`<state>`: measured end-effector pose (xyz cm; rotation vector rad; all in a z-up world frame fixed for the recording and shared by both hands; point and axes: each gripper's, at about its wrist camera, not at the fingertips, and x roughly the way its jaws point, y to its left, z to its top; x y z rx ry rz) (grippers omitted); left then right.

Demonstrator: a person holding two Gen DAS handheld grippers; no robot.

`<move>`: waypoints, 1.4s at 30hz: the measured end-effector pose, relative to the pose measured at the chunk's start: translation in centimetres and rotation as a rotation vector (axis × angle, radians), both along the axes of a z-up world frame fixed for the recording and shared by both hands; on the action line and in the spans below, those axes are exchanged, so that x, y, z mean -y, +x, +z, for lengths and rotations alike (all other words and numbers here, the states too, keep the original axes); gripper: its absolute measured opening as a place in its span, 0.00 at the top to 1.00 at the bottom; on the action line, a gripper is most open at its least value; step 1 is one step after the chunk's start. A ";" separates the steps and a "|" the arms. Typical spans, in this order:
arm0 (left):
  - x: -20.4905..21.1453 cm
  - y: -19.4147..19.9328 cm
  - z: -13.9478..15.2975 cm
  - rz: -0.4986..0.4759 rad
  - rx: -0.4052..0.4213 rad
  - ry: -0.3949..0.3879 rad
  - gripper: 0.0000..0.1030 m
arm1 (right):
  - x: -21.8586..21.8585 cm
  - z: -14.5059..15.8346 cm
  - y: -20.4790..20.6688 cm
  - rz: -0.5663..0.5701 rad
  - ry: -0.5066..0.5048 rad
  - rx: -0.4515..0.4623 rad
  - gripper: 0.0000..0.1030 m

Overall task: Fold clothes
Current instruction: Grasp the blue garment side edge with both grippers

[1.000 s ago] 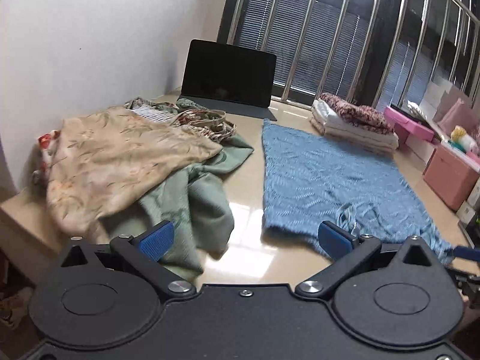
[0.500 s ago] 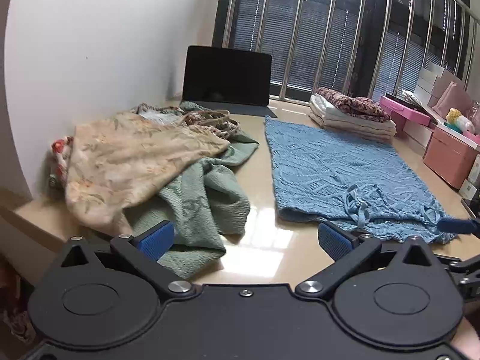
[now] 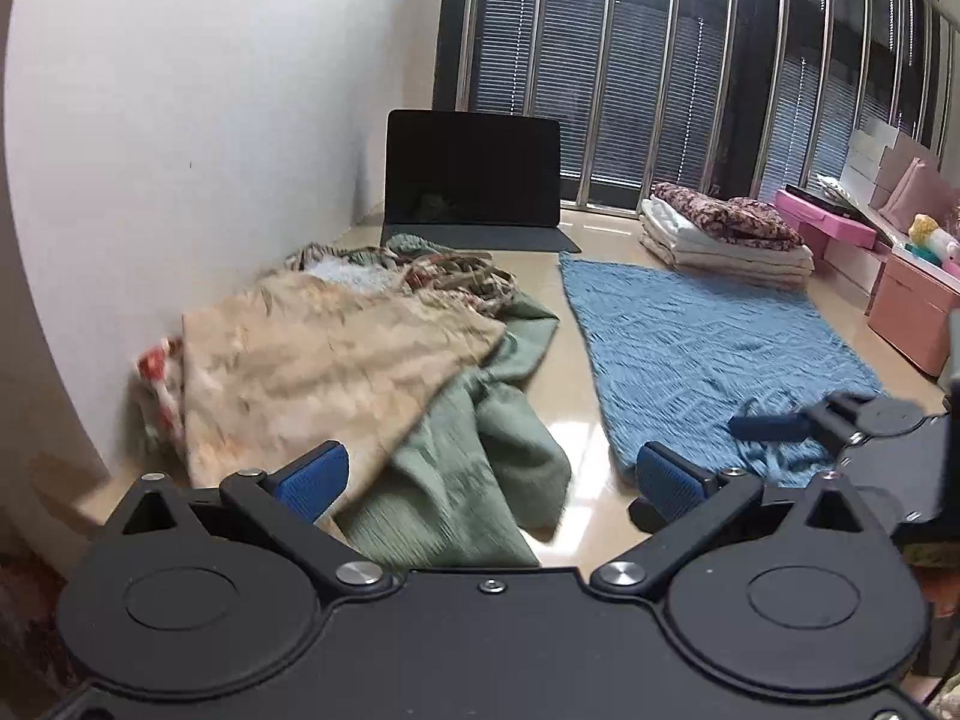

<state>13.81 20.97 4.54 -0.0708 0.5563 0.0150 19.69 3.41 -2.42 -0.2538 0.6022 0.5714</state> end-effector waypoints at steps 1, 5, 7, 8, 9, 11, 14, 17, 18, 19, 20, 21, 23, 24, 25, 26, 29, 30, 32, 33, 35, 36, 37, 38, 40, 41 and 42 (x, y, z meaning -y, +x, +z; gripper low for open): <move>-0.3 0.5 0.2 -0.001 -0.010 0.004 0.00 | -0.4 -0.2 0.4 -0.012 0.000 -0.016 0.17; -1.6 2.6 0.7 -0.003 -0.053 0.009 0.00 | -1.8 -0.8 1.6 -0.055 -0.022 -0.044 0.29; -2.2 3.8 0.9 -0.011 -0.076 0.006 0.00 | -2.4 -0.9 2.0 -0.069 -0.044 -0.040 0.35; -2.4 4.4 1.0 -0.012 -0.085 0.009 0.00 | -2.7 -1.0 2.1 -0.079 -0.055 -0.038 0.41; -2.6 4.9 1.1 -0.014 -0.089 0.013 0.00 | -2.9 -1.1 2.3 -0.090 -0.063 -0.039 0.45; -2.7 5.7 1.3 -0.022 -0.090 0.028 0.00 | -3.1 -1.5 2.6 -0.109 -0.075 -0.053 0.56; -2.5 7.0 1.6 -0.042 -0.099 0.049 0.00 | -3.2 -1.5 2.9 -0.121 -0.077 -0.058 0.61; -2.0 8.5 1.8 -0.063 -0.115 0.073 0.00 | -2.4 -1.2 4.0 -0.136 -0.011 -0.138 0.80; -1.8 9.0 1.8 -0.073 -0.122 0.073 0.00 | -1.9 -1.1 4.3 -0.144 0.010 -0.156 0.84; -1.6 9.6 1.8 -0.084 -0.133 0.067 0.00 | -1.4 -1.0 4.6 -0.148 0.033 -0.175 0.88; -1.4 10.2 1.7 -0.096 -0.146 0.058 0.00 | -0.8 -1.0 4.9 -0.148 0.059 -0.198 0.90; -1.1 10.8 1.6 -0.112 -0.161 0.047 0.00 | -0.3 -0.9 5.2 -0.148 0.084 -0.222 0.91; -0.5 12.0 1.1 -0.146 -0.193 0.022 0.00 | 0.9 -0.8 5.8 -0.153 0.148 -0.272 0.92; 0.0 12.6 0.7 -0.165 -0.210 0.012 0.00 | 1.3 -0.8 6.0 -0.155 0.180 -0.291 0.92; 0.5 13.4 0.3 -0.186 -0.233 -0.007 0.01 | 1.8 -0.7 6.1 -0.155 0.213 -0.306 0.92; 1.0 14.1 -0.2 -0.208 -0.258 -0.031 0.03 | 2.4 -0.5 6.1 -0.153 0.246 -0.316 0.92; 2.5 17.0 -1.9 -0.250 -0.348 -0.139 0.09 | 4.0 0.0 5.9 -0.145 0.336 -0.332 0.92; 3.0 18.0 -2.5 -0.255 -0.379 -0.167 0.12 | 4.5 0.3 5.8 -0.140 0.358 -0.330 0.92; 4.2 20.3 -3.7 -0.268 -0.439 -0.215 0.25 | 5.5 0.9 5.5 -0.133 0.394 -0.319 0.92; 4.7 21.2 -4.1 -0.267 -0.460 -0.239 0.26 | 5.9 1.1 5.3 -0.129 0.409 -0.314 0.92; 5.6 23.0 -4.8 -0.264 -0.485 -0.280 0.35 | 6.9 1.5 5.0 -0.122 0.442 -0.308 0.92; 6.1 23.8 -5.1 -0.259 -0.493 -0.288 0.37 | 7.4 1.6 4.9 -0.120 0.457 -0.307 0.92; 6.5 24.5 -5.3 -0.252 -0.495 -0.287 0.40 | 7.9 1.8 4.9 -0.118 0.473 -0.308 0.92; 6.9 25.2 -5.5 -0.242 -0.497 -0.282 0.44 | 8.4 1.8 4.8 -0.117 0.491 -0.310 0.92; 7.5 26.6 -5.7 -0.226 -0.502 -0.283 0.50 | 9.1 2.0 4.8 -0.112 0.520 -0.313 0.92; 7.7 27.1 -5.8 -0.220 -0.500 -0.288 0.55 | 9.5 2.0 4.8 -0.110 0.532 -0.314 0.92; 7.8 27.8 -5.9 -0.214 -0.502 -0.297 0.57 | 9.8 2.1 4.9 -0.107 0.544 -0.314 0.92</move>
